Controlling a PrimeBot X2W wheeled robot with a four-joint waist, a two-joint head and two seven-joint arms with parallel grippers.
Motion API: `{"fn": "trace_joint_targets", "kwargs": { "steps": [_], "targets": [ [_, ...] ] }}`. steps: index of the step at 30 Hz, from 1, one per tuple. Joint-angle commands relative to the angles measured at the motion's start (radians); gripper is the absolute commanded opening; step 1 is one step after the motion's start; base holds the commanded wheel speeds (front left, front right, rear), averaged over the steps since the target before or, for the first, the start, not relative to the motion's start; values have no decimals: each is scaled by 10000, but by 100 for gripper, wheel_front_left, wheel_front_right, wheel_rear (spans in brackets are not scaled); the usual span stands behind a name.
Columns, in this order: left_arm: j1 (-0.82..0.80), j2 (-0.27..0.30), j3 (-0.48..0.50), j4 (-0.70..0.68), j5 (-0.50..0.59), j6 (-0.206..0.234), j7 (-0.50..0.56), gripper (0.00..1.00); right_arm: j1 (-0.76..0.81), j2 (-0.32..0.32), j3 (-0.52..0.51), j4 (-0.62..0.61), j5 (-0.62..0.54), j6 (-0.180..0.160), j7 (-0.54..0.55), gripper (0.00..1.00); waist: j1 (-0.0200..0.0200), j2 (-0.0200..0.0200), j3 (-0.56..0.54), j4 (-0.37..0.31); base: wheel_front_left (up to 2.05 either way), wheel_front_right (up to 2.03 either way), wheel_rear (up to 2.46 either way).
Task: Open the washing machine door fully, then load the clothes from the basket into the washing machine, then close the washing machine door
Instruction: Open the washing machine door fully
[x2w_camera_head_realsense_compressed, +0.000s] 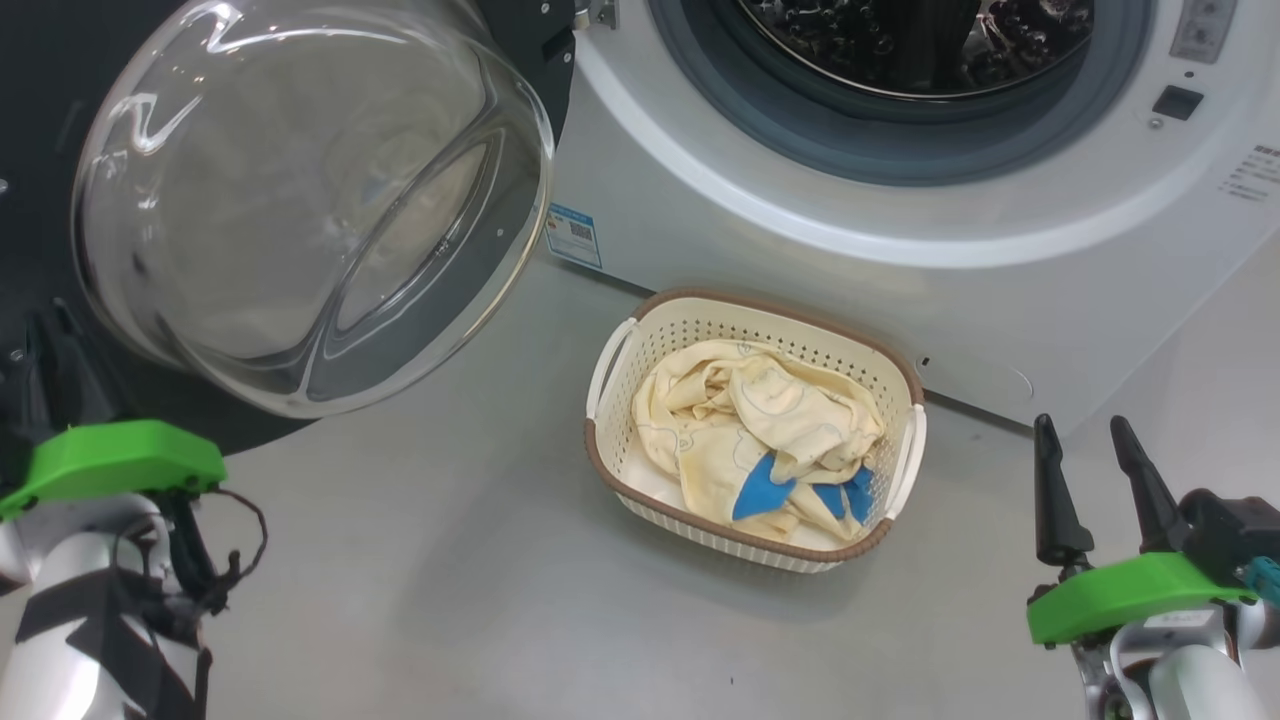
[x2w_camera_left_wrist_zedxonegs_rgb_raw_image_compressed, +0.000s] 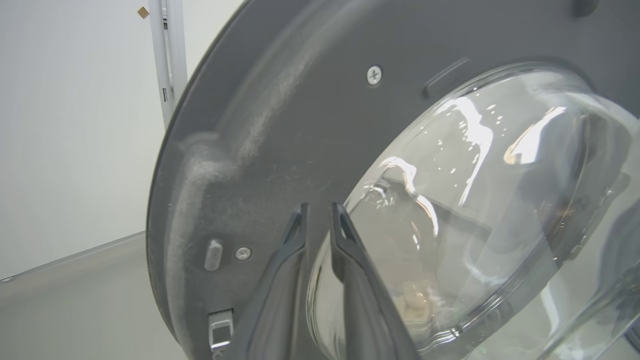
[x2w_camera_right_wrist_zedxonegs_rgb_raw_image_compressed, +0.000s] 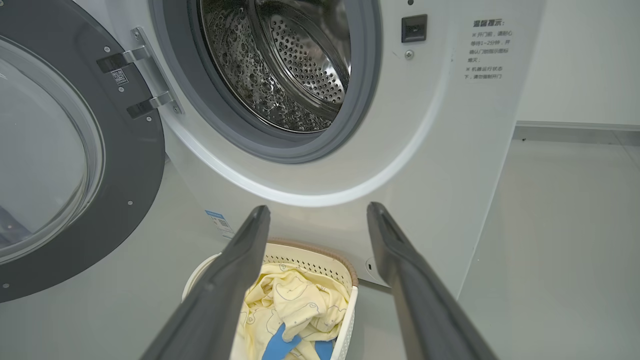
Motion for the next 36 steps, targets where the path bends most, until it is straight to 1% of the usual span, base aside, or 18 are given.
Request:
{"fn": "trace_joint_targets", "kwargs": {
  "steps": [1,3,4,5,6,7,15,22,24,31,36],
  "targets": [
    [-30,297,384,-476,79,703,-91,30,-174,-56,164,-274,11,39,-94,100,0,0,-72,27,0,0,0],
    [164,229,326,-835,126,626,-91,48,-134,-41,169,-263,11,39,-94,100,0,0,-163,37,0,0,0],
    [253,198,308,-1014,134,594,-91,70,-119,-34,178,-262,9,39,-94,100,0,0,-208,34,0,0,0],
    [338,178,278,-1182,149,565,-91,82,-105,-28,188,-262,7,39,-94,100,0,0,-257,27,0,0,0],
    [417,160,247,-1359,165,540,-91,93,-93,-23,202,-257,5,39,-94,100,0,0,-310,13,0,0,0],
    [511,146,189,-1527,196,525,-89,100,-77,-18,220,-250,4,39,-94,100,0,0,-368,-6,0,0,0],
    [1178,92,-332,-3054,424,474,224,100,96,11,202,-285,-39,39,-94,100,0,0,-881,-302,0,0,0],
    [1862,66,-1013,-4147,703,366,698,100,291,46,165,-320,-111,39,-94,100,0,0,-1343,-819,0,0,0],
    [2058,14,-1195,-4322,678,272,777,100,342,56,169,-330,-128,39,-94,100,0,0,-1453,-1023,0,0,0],
    [2710,-59,-1761,-4070,808,27,673,100,562,78,107,-403,-238,39,-94,100,0,0,-1745,-1745,0,0,0],
    [3053,29,-1997,-3408,821,-362,323,100,612,49,21,-545,-324,39,-94,100,0,0,-1696,-2343,0,0,0]
  ]
}}
